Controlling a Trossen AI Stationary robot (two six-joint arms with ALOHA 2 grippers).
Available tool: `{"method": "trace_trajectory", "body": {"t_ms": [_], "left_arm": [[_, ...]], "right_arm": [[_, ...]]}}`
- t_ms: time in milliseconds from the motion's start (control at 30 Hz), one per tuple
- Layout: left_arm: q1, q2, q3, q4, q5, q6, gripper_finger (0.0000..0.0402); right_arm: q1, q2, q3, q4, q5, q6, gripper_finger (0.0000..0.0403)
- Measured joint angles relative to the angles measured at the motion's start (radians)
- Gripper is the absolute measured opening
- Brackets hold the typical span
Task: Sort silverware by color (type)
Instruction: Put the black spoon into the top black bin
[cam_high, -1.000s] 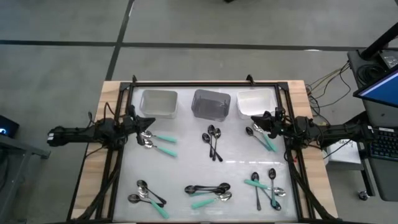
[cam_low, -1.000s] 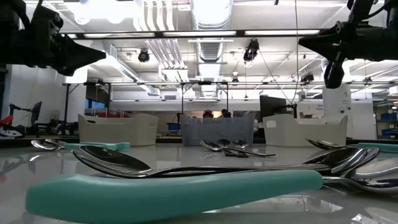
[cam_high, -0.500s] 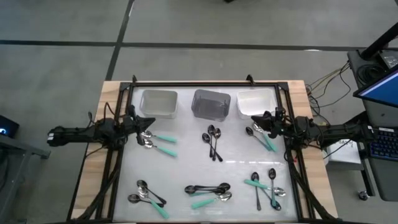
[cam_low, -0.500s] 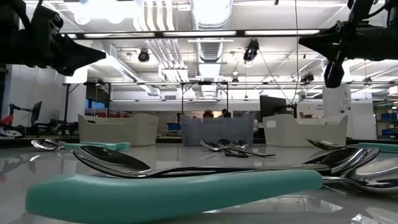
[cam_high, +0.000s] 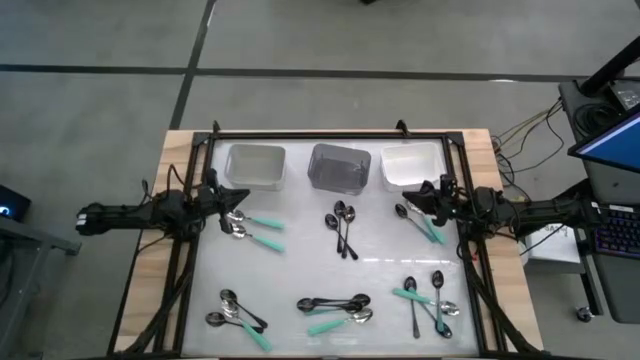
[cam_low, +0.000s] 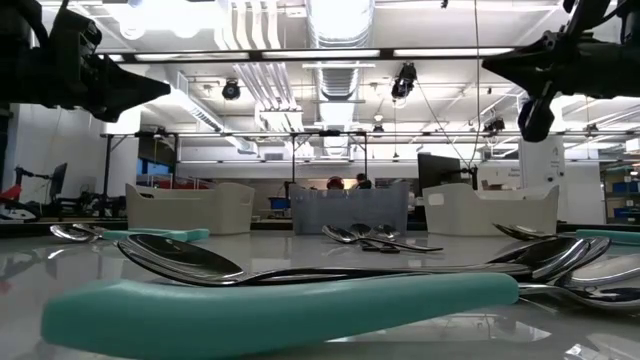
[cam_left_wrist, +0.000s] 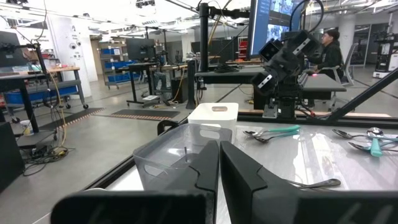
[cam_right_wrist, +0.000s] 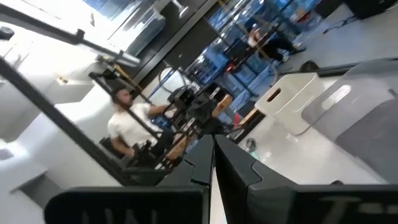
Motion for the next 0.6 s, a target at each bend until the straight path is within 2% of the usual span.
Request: {"method": "trace_trajectory", "body": {"t_ms": [400,600], "left_arm": [[0.000,0.000,0.000,0.000,0.000,0.000,0.0000],[0.000,0.000,0.000,0.000,0.000,0.000,0.0000]], "right_arm": [[-0.001,0.000,0.000,0.050,0.003,-0.015,0.0009],[-0.001,0.000,0.000,0.034,0.103,-0.017,0.0009]]}}
